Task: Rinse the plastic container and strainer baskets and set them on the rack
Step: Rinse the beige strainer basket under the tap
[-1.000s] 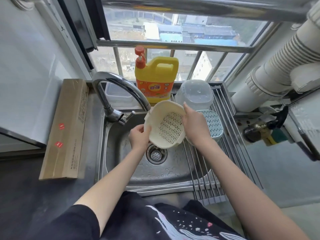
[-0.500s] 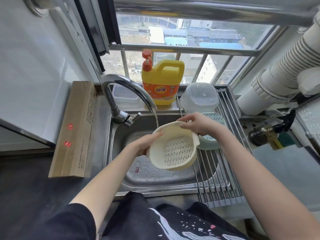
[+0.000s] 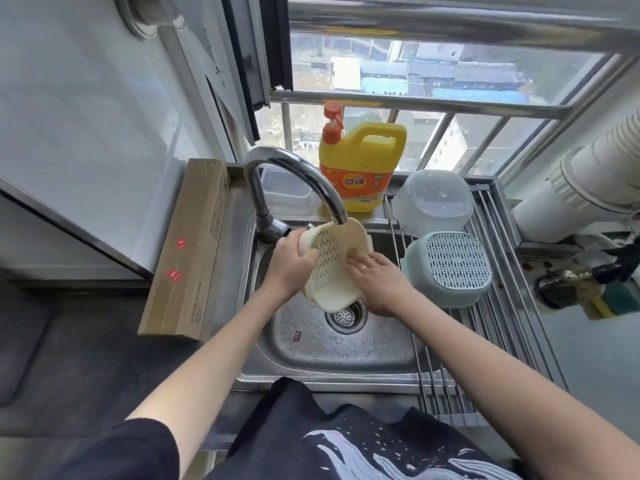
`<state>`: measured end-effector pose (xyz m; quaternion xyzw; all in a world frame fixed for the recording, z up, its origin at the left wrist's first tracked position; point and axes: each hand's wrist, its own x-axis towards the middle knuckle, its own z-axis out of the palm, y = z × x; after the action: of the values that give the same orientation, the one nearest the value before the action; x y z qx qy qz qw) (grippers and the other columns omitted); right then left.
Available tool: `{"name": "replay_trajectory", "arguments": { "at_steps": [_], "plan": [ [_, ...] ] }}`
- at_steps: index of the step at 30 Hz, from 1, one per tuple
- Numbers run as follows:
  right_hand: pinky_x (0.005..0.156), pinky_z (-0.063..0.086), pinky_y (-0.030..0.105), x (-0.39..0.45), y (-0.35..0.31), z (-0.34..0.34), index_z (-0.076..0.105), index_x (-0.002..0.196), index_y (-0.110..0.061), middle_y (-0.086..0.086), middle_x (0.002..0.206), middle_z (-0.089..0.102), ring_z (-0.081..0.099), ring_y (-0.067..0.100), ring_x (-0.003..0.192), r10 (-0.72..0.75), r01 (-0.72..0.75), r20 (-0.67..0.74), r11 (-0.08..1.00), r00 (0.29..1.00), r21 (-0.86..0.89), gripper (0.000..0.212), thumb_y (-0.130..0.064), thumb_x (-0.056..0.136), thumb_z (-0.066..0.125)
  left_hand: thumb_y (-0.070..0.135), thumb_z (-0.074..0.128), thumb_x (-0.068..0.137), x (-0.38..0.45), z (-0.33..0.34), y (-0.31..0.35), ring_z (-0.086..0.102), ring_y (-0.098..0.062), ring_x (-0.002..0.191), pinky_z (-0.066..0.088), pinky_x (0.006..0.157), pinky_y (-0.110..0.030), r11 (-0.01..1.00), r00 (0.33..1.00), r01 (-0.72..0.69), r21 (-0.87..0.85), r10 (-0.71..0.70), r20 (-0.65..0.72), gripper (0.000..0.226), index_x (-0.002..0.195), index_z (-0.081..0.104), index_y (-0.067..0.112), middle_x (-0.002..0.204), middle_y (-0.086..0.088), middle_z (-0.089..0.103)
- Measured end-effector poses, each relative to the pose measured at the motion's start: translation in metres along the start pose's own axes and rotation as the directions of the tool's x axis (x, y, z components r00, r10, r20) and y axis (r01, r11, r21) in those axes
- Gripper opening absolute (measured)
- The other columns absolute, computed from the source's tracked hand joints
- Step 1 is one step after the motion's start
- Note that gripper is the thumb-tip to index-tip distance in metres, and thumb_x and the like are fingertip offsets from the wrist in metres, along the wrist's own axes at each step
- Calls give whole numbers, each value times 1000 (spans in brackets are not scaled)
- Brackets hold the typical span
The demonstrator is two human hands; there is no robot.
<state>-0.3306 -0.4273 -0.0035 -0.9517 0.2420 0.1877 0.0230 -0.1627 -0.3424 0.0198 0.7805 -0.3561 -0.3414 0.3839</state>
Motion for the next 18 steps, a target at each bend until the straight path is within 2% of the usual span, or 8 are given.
{"name": "replay_trajectory", "arguments": {
  "at_steps": [2, 5, 9, 12, 13, 15, 17, 18],
  "plan": [
    [119, -6, 48, 0, -15, 12, 9, 152, -6, 11, 161, 11, 1, 20, 149, 4, -1, 74, 999, 997, -41, 80, -17, 88, 54, 23, 54, 81, -6, 2, 3, 49, -21, 94, 35, 85, -26, 993, 995, -72, 89, 78, -66, 53, 134, 49, 19, 114, -6, 47],
    [116, -7, 57, -7, -35, 14, 3, 154, -14, 6, 162, 3, -1, 18, 149, -21, -52, 240, 955, 971, 293, 84, -18, 86, 51, 20, 58, 84, -13, 9, 2, 53, -27, 98, 38, 85, -29, 977, 985, -124, 172, 143, -101, 56, 139, 43, 19, 120, -12, 45],
    [107, -9, 70, -12, -25, 13, 2, 154, -18, 0, 162, 3, -1, 13, 149, 151, -164, 79, 966, 985, 200, 83, -10, 86, 49, 32, 52, 78, -24, 14, 3, 53, -25, 91, 44, 77, -33, 972, 974, -154, 176, 179, -136, 64, 140, 38, 19, 120, -11, 42],
    [110, -9, 66, -14, -50, 18, 10, 153, -21, 3, 160, 19, 19, 17, 146, -6, 8, -7, 932, 1000, 364, 82, -27, 86, 56, 29, 59, 82, -26, 21, 8, 54, -28, 99, 42, 76, -31, 956, 965, -167, 242, 209, -161, 65, 142, 37, 21, 126, -11, 41],
    [114, -6, 62, -14, -57, 18, 20, 151, -21, 2, 155, 31, 30, 17, 142, -27, 49, -57, 903, 998, 426, 76, -35, 87, 57, 28, 60, 83, -25, 23, 9, 54, -28, 100, 41, 75, -31, 957, 964, -160, 243, 204, -171, 65, 142, 36, 21, 127, -11, 41],
    [117, 10, 53, -14, -56, 19, 45, 135, -18, 2, 131, 59, 53, 21, 121, 83, 48, -197, 815, 977, 578, 50, -32, 89, 58, 27, 60, 83, -23, 23, 10, 54, -30, 100, 39, 76, -30, 969, 971, -122, 213, 162, -176, 65, 142, 35, 20, 128, -12, 40],
    [111, 26, 48, -18, -48, 18, 59, 104, -10, 5, 93, 66, 60, 29, 94, 237, 63, -309, 692, 921, 719, 15, -14, 89, 57, 35, 58, 83, -18, 21, 15, 53, -32, 101, 39, 78, -31, 984, 985, -62, 167, 88, -150, 64, 140, 35, 18, 127, -14, 39],
    [104, 35, 44, -22, -45, 19, 61, 96, -7, 6, 86, 66, 60, 30, 88, 287, 72, -315, 626, 905, 777, 9, -9, 89, 56, 47, 55, 82, -13, 18, 17, 53, -32, 102, 41, 82, -33, 989, 991, -20, 149, 39, -126, 65, 137, 38, 17, 126, -14, 41]
  ]
}}
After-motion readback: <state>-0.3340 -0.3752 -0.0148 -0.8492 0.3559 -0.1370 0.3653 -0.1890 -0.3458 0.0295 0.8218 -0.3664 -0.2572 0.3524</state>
